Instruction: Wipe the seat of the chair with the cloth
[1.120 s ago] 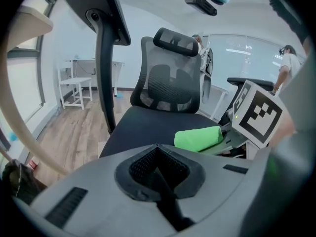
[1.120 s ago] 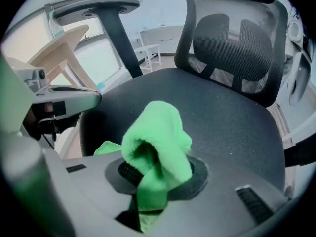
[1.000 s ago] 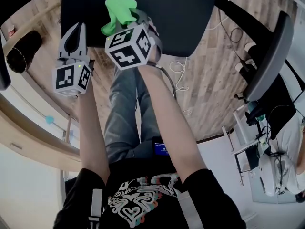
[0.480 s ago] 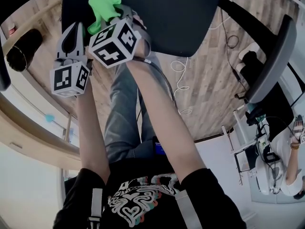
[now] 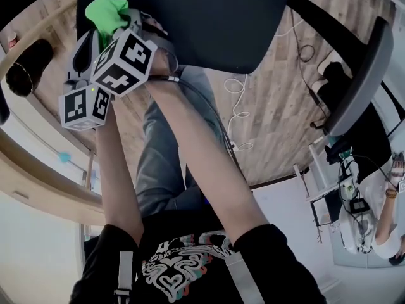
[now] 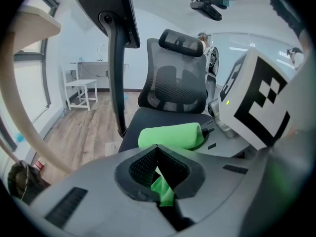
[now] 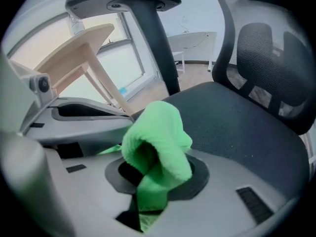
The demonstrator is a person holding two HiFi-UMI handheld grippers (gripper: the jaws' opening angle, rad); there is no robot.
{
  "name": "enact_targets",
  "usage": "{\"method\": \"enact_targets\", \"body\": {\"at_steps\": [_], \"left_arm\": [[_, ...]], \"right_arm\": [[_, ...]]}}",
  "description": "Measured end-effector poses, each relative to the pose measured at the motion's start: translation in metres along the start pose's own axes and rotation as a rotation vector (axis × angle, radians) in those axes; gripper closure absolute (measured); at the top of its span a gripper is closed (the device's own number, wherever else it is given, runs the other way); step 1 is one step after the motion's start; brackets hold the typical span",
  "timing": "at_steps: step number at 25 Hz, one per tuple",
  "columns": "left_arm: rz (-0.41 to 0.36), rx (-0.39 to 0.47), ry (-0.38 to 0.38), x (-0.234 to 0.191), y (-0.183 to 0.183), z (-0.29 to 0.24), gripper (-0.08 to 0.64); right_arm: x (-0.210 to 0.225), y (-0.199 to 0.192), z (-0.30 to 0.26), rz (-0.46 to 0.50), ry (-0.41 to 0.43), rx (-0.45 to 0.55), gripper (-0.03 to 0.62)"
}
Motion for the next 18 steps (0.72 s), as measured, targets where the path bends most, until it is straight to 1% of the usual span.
{"method": "enact_targets", "body": {"at_steps": [4,9,13,18], "left_arm": [[-0.005,0.015,-0.016,-0.002,-0.002,-0.001,0.558],[-0.004,-0.027,0.001,0.003,0.002,-0.003,0.56],[-0.01,-0.037,0.003,0.004,0.004,-0.005,0.56],[-0.021,0.0,-0.021,0.0,0.0,-0.004,0.559]], "right_arm": [[-0.004,0.002,-0.003,0.043,0.002,-0.003,0.492],[-0.005,0.001,-0.003,0.056,-0.01,-0.002,0.492],[-0.004,0.001,-0.002,0.053,-0.011,-0.001,0.492],[0.002,-0.01,0.007,0.065,-0.03,-0.007,0.492]]}}
Point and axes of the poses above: the fingertips, and each gripper's own axes: z backward along the fingers, x to its right, y out of its top, the point moved 5 cm from there along z, backward along the fingers, and after that the axes turned 13 degrees about x, right-handed, at the moved point
